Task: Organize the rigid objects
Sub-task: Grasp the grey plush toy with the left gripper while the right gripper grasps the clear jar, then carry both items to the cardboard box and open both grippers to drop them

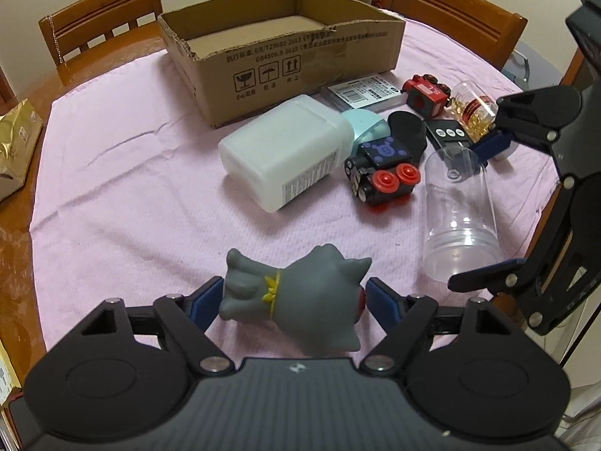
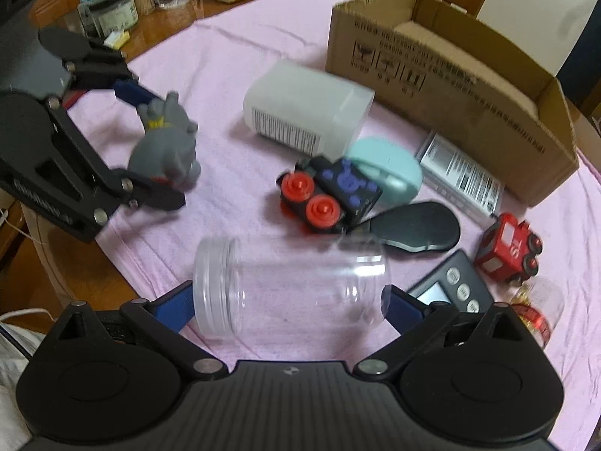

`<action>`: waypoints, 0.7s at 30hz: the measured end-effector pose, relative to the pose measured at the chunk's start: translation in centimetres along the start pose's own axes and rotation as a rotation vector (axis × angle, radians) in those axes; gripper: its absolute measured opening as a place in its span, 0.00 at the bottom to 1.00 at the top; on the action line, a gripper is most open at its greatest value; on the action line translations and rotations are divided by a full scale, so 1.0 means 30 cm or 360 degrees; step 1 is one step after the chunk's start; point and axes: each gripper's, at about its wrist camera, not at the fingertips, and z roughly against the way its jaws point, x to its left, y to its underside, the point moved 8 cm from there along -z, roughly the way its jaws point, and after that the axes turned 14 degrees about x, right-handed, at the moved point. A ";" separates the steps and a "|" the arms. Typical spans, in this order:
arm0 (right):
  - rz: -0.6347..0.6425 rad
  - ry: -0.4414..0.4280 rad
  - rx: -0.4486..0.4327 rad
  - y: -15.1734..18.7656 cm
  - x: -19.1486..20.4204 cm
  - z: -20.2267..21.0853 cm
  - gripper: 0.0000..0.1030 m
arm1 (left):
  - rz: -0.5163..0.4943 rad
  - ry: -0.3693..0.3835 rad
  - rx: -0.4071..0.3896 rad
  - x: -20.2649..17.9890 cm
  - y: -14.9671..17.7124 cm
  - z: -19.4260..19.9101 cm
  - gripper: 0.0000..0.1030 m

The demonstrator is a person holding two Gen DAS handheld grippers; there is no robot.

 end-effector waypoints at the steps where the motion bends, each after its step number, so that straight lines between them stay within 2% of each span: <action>1: 0.0000 -0.0004 -0.0004 -0.008 -0.001 0.005 1.00 | 0.0000 0.0007 0.0002 -0.001 -0.001 0.000 0.74; 9: 0.0054 0.0048 0.0024 -0.026 0.021 0.017 1.00 | -0.0010 0.0010 0.0019 -0.005 0.000 0.003 0.72; 13: 0.0051 0.0072 0.0049 -0.023 0.021 0.016 0.94 | -0.0001 0.0015 0.0034 -0.001 0.003 -0.001 0.72; 21: 0.0019 0.0099 0.0077 -0.024 0.016 0.012 0.93 | 0.0018 0.0025 0.0062 0.002 0.000 -0.001 0.70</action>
